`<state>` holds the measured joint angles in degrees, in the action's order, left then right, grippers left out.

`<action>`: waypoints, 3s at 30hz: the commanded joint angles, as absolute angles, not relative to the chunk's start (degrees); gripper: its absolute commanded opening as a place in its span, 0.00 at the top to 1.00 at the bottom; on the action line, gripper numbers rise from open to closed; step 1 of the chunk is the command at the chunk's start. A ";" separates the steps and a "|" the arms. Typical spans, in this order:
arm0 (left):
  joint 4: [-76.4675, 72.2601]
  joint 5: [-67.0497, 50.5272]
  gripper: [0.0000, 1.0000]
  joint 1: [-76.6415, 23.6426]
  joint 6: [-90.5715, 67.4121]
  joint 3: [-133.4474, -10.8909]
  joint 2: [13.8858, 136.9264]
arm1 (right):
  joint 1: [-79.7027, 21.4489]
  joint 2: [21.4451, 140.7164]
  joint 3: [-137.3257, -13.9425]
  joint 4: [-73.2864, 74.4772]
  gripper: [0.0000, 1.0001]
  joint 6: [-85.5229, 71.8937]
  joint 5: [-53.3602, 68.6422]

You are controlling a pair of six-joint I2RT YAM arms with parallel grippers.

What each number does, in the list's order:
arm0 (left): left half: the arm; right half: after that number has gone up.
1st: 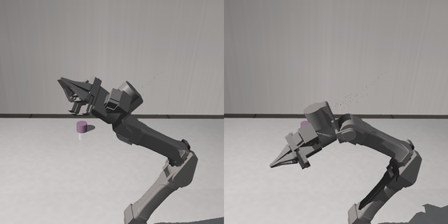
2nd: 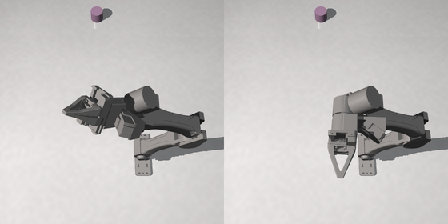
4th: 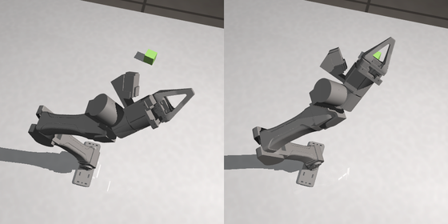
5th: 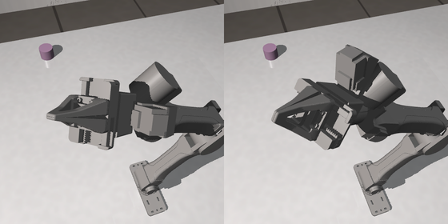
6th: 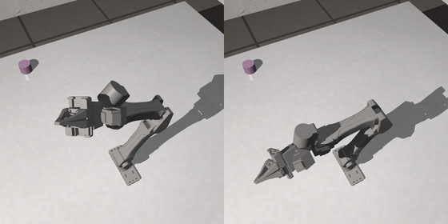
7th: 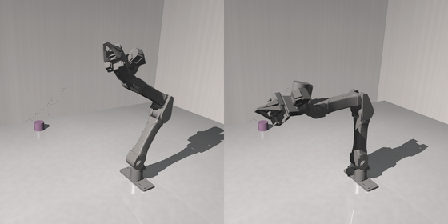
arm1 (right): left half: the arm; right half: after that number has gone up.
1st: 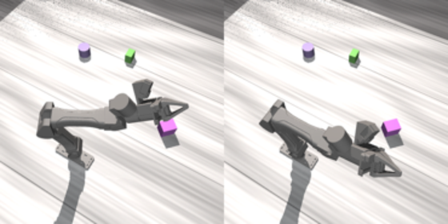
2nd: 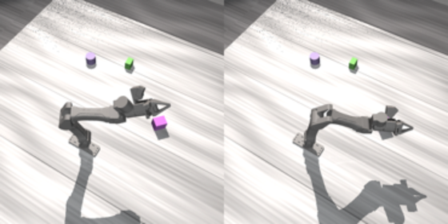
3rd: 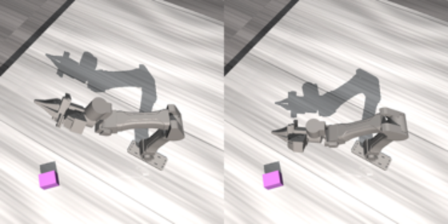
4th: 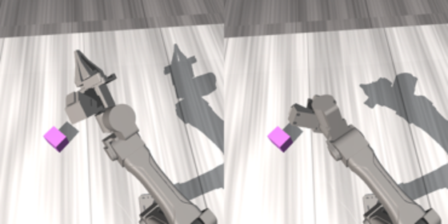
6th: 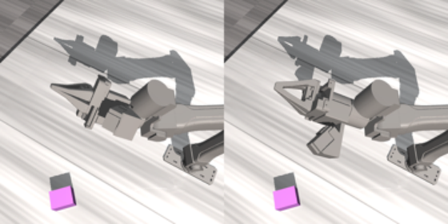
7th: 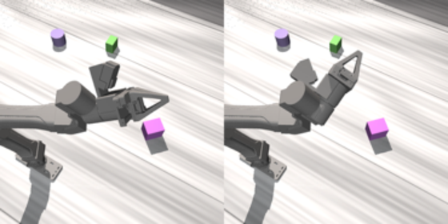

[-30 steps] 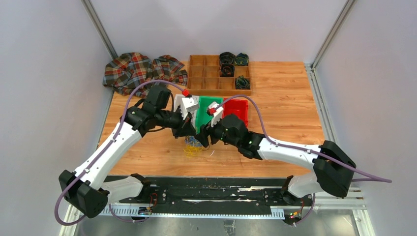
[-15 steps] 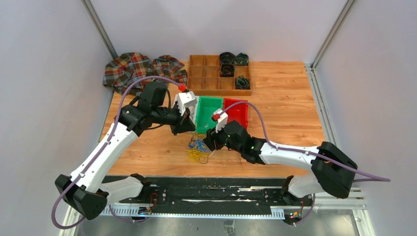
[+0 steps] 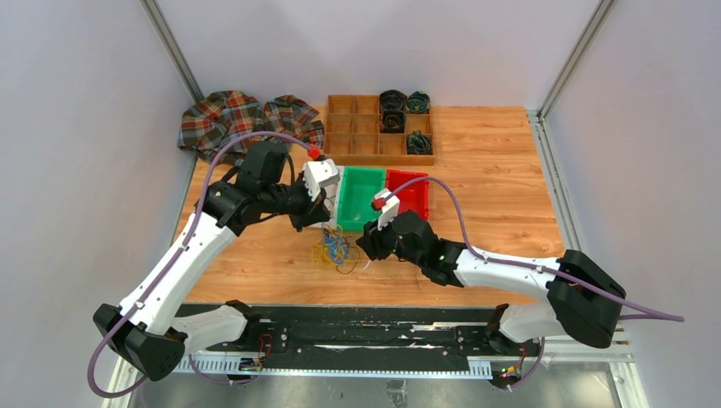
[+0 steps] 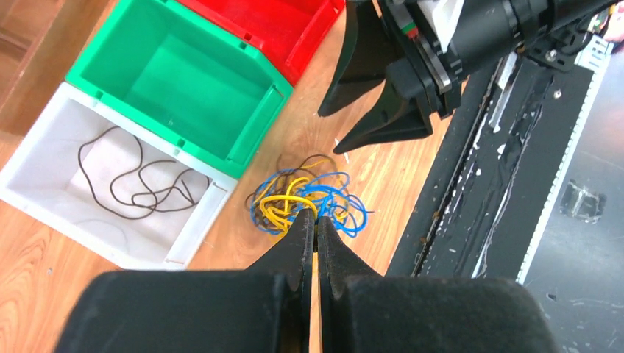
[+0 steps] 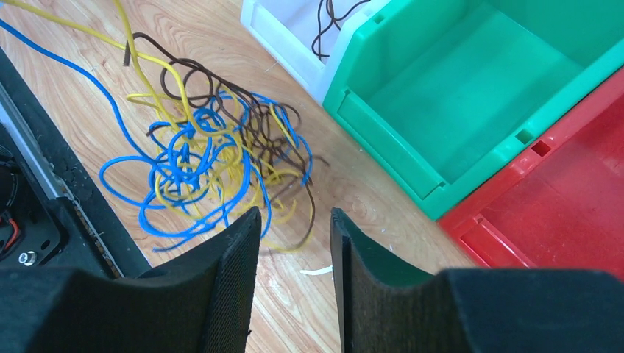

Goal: Untangle the cables

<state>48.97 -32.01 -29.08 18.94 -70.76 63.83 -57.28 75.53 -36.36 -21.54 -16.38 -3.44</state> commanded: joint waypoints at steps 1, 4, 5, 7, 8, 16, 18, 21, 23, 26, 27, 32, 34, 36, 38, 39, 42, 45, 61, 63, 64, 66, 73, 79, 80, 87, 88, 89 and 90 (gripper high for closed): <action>49.18 -31.64 1.00 -29.53 20.90 -69.16 62.22 | -57.91 74.99 -38.32 -19.94 0.59 -14.98 -4.69; 49.13 -32.26 0.99 -29.53 20.97 -69.21 62.13 | -57.94 75.25 -39.73 -20.04 0.45 -14.43 -3.96; 49.13 -32.51 0.99 -29.53 21.12 -69.24 62.02 | -57.92 75.24 -40.16 -20.86 0.40 -13.99 -2.87; 49.18 -33.10 0.99 -29.53 21.44 -69.24 61.85 | -57.92 75.52 -40.91 -22.81 0.34 -13.05 -1.05; 49.40 -33.30 1.00 -29.53 21.70 -69.40 61.81 | -57.94 76.02 -41.58 -23.14 0.33 -12.63 -0.50; 51.45 -32.97 0.99 -29.53 22.45 -70.06 62.42 | -57.92 83.71 -49.45 -22.69 0.33 -6.51 3.62; 51.87 -32.76 1.00 -29.53 22.85 -70.16 62.59 | -57.85 85.49 -50.71 -22.20 0.36 -5.74 3.83; 51.86 -33.12 1.00 -29.53 23.48 -70.14 61.84 | -57.83 87.53 -51.17 -23.23 0.42 -5.14 5.25; 51.97 -32.97 0.99 -29.58 23.90 -70.11 61.42 | -57.83 88.43 -50.96 -24.12 0.53 -5.06 5.88; 52.21 -31.39 0.99 -29.46 25.23 -69.29 61.10 | -57.75 88.17 -50.64 -24.78 0.69 -5.12 6.45; 52.21 -30.39 0.99 -29.44 25.75 -68.71 61.04 | -57.70 87.71 -50.55 -24.67 0.77 -4.91 6.64; 47.83 -22.08 0.78 -27.52 25.85 -63.70 59.72 | -57.24 82.94 -48.01 -24.54 0.99 -4.57 5.47; 43.39 -20.28 0.65 -24.52 23.13 -60.93 58.19 | -57.07 80.46 -46.75 -24.84 0.99 -4.57 4.79; 40.39 -20.68 0.52 -21.28 20.67 -58.94 56.87 | -56.96 78.37 -45.88 -24.54 0.99 -4.57 4.75; 39.88 -21.39 0.34 -19.47 19.88 -58.15 56.13 | -56.93 76.76 -45.25 -24.10 0.99 -4.67 4.95; 40.65 -22.49 0.30 -19.08 20.63 -58.15 55.91 | -56.87 75.95 -44.97 -24.08 0.99 -4.82 5.22; 45.06 -28.16 0.19 -18.89 24.26 -59.74 56.05 | -56.89 75.06 -44.93 -24.08 0.99 -5.48 6.69; 47.61 -35.51 0.16 -18.87 25.95 -61.43 56.48 | -56.88 74.03 -44.87 -25.33 0.99 -6.87 8.73; 48.08 -51.23 0.30 -19.15 27.02 -64.34 63.09 | -57.04 74.02 -49.49 -27.99 0.99 -11.93 17.13; 48.08 -52.36 0.31 -19.50 28.28 -63.88 63.05 | -57.13 74.54 -49.90 -27.98 0.99 -12.12 17.90; 48.08 -52.39 0.33 -20.25 28.87 -63.58 63.07 | -57.13 74.80 -50.18 -27.84 0.99 -12.19 18.27; 48.08 -51.53 0.37 -21.75 30.17 -63.09 63.22 | -57.21 75.34 -50.74 -27.31 0.99 -12.25 18.76; 47.15 -46.59 0.78 -23.25 32.70 -61.86 64.36 | -57.30 74.76 -51.00 -26.10 0.99 -11.98 18.85; 42.86 -41.69 0.99 -23.28 29.35 -60.76 62.13 | -57.30 74.21 -50.37 -24.79 0.97 -11.69 17.94; 42.37 -40.85 0.99 -23.25 28.50 -60.81 61.60 | -57.30 74.12 -50.12 -24.76 0.95 -11.69 17.54; 45.39 -39.15 0.99 -23.27 23.58 -65.55 60.18 | -57.43 74.52 -49.17 -22.77 0.73 -10.82 9.52; 45.92 -39.71 0.99 -23.29 22.50 -66.60 60.02 | -57.81 74.76 -49.32 -22.83 0.70 -10.64 8.18; 46.35 -40.77 0.99 -23.28 21.40 -67.26 59.91 | -58.21 75.09 -49.53 -23.15 0.68 -10.26 7.19; 46.71 -41.76 0.99 -23.23 20.43 -67.69 59.74 | -58.75 75.47 -49.77 -23.61 0.67 -9.83 6.05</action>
<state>45.78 -39.72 -23.07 25.15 -63.66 61.58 -57.25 75.00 -49.01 -23.11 -11.03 11.97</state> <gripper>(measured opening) 0.019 0.305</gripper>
